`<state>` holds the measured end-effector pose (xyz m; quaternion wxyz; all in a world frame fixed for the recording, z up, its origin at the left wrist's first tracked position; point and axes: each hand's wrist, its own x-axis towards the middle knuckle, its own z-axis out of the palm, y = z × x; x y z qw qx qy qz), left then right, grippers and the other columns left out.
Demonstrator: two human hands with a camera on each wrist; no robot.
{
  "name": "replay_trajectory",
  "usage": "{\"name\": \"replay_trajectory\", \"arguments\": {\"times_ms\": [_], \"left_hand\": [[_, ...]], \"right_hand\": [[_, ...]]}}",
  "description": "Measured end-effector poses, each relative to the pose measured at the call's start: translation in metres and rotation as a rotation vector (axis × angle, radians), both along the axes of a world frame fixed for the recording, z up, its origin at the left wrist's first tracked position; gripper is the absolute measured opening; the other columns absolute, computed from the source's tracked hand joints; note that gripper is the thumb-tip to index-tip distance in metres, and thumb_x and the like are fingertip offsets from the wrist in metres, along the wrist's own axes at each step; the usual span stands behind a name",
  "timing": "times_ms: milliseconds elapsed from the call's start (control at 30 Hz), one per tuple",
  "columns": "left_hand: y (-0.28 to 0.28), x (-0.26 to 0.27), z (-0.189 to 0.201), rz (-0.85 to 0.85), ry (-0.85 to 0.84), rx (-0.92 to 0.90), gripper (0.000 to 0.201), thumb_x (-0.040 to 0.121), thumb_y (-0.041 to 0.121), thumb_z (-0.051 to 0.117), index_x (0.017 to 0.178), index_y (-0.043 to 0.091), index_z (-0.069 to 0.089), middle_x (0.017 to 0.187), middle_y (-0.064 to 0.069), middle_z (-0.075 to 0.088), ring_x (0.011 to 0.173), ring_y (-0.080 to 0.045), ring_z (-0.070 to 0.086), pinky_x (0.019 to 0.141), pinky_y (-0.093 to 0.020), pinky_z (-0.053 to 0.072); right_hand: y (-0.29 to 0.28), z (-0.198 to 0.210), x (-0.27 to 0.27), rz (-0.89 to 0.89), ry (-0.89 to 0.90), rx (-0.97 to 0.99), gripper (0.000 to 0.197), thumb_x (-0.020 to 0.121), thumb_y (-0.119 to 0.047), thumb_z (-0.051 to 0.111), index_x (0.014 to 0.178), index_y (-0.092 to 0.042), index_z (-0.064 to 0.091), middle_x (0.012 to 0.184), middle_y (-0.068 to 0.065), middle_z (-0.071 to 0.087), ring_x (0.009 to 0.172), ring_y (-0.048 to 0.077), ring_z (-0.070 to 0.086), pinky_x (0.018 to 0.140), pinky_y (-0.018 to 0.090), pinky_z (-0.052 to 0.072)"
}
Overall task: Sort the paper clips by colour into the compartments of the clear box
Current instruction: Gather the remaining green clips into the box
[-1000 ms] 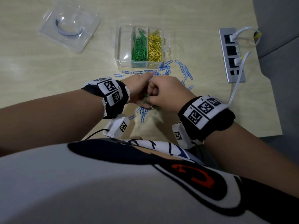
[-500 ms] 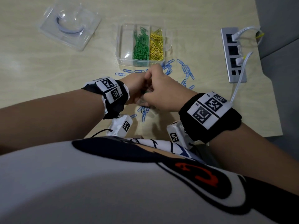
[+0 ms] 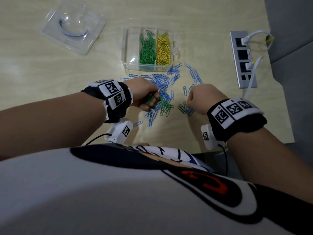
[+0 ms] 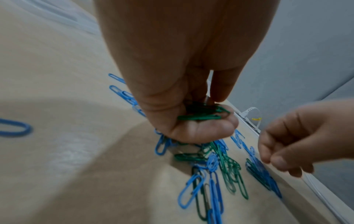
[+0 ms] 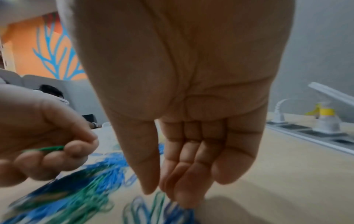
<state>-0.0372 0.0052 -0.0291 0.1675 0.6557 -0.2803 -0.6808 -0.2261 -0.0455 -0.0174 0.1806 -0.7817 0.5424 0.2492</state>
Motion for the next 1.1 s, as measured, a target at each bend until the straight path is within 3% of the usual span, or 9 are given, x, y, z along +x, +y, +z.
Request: {"name": "replay_trajectory", "arguments": {"times_ms": [67, 133, 267, 400, 600, 800, 967, 1100], "left_hand": [[0.001, 0.0, -0.001, -0.006, -0.03, -0.004, 0.03, 0.097, 0.022, 0.043, 0.071, 0.01, 0.054, 0.058, -0.008, 0.051, 0.054, -0.021, 0.051, 0.069, -0.036, 0.051], [0.001, -0.001, -0.002, -0.015, -0.037, -0.011, 0.034, 0.1, 0.026, 0.041, 0.072, 0.01, 0.054, 0.06, -0.007, 0.051, 0.055, -0.019, 0.052, 0.065, -0.033, 0.05], [0.003, -0.003, -0.005, -0.023, -0.054, -0.001, 0.037, 0.101, 0.028, 0.04, 0.072, 0.011, 0.053, 0.062, -0.005, 0.052, 0.06, -0.019, 0.055, 0.059, -0.029, 0.048], [0.004, -0.002, -0.004, -0.018, -0.051, 0.014, 0.036, 0.101, 0.028, 0.041, 0.072, 0.011, 0.054, 0.062, -0.006, 0.053, 0.062, -0.02, 0.056, 0.063, -0.031, 0.05], [0.003, -0.002, -0.003, -0.004, -0.058, 0.006, 0.036, 0.101, 0.028, 0.042, 0.072, 0.01, 0.054, 0.061, -0.009, 0.053, 0.067, -0.025, 0.058, 0.065, -0.032, 0.051], [0.003, -0.002, -0.005, 0.0, -0.063, 0.01, 0.036, 0.1, 0.028, 0.043, 0.071, 0.01, 0.055, 0.062, -0.008, 0.053, 0.06, -0.021, 0.057, 0.063, -0.032, 0.05], [0.003, -0.001, -0.007, 0.005, -0.053, 0.008, 0.036, 0.1, 0.028, 0.043, 0.071, 0.009, 0.055, 0.063, -0.008, 0.054, 0.065, -0.024, 0.058, 0.064, -0.032, 0.05], [0.003, -0.003, -0.006, -0.01, -0.063, 0.01, 0.036, 0.1, 0.028, 0.042, 0.072, 0.01, 0.054, 0.065, -0.009, 0.053, 0.062, -0.022, 0.057, 0.061, -0.029, 0.05]], "right_hand": [[0.01, -0.006, -0.003, -0.017, -0.028, 0.01, 0.027, 0.082, -0.033, 0.066, 0.094, -0.009, 0.069, 0.093, 0.011, 0.068, 0.094, 0.029, 0.063, 0.075, 0.03, 0.049], [0.022, -0.011, -0.003, -0.073, -0.1, -0.02, 0.04, 0.077, -0.042, 0.071, 0.1, -0.009, 0.065, 0.097, 0.011, 0.066, 0.097, 0.029, 0.061, 0.077, 0.031, 0.047], [0.03, -0.018, -0.001, -0.112, -0.183, -0.06, 0.031, 0.079, -0.031, 0.071, 0.103, -0.012, 0.063, 0.102, 0.009, 0.066, 0.098, 0.029, 0.06, 0.082, 0.034, 0.051], [0.027, -0.02, -0.002, -0.07, -0.221, -0.065, 0.018, 0.084, -0.022, 0.064, 0.101, -0.016, 0.067, 0.1, 0.006, 0.069, 0.1, 0.028, 0.06, 0.084, 0.036, 0.052], [0.016, -0.015, -0.007, -0.237, -0.395, -0.065, 0.011, 0.076, -0.017, 0.062, 0.075, -0.028, 0.06, 0.087, -0.002, 0.068, 0.087, 0.021, 0.062, 0.078, 0.033, 0.053], [-0.001, -0.008, -0.012, -0.272, -0.446, -0.095, 0.011, 0.079, -0.015, 0.061, 0.083, -0.024, 0.064, 0.084, -0.003, 0.065, 0.083, 0.019, 0.06, 0.073, 0.029, 0.05], [-0.001, -0.013, -0.014, -0.279, -0.528, -0.048, 0.006, 0.083, -0.016, 0.061, 0.087, -0.021, 0.06, 0.075, -0.01, 0.055, 0.079, 0.014, 0.053, 0.069, 0.023, 0.037], [-0.003, -0.015, -0.012, -0.348, -0.65, -0.126, 0.01, 0.083, -0.013, 0.061, 0.09, -0.02, 0.062, 0.069, -0.01, 0.058, 0.079, 0.012, 0.058, 0.072, 0.023, 0.043]]}}
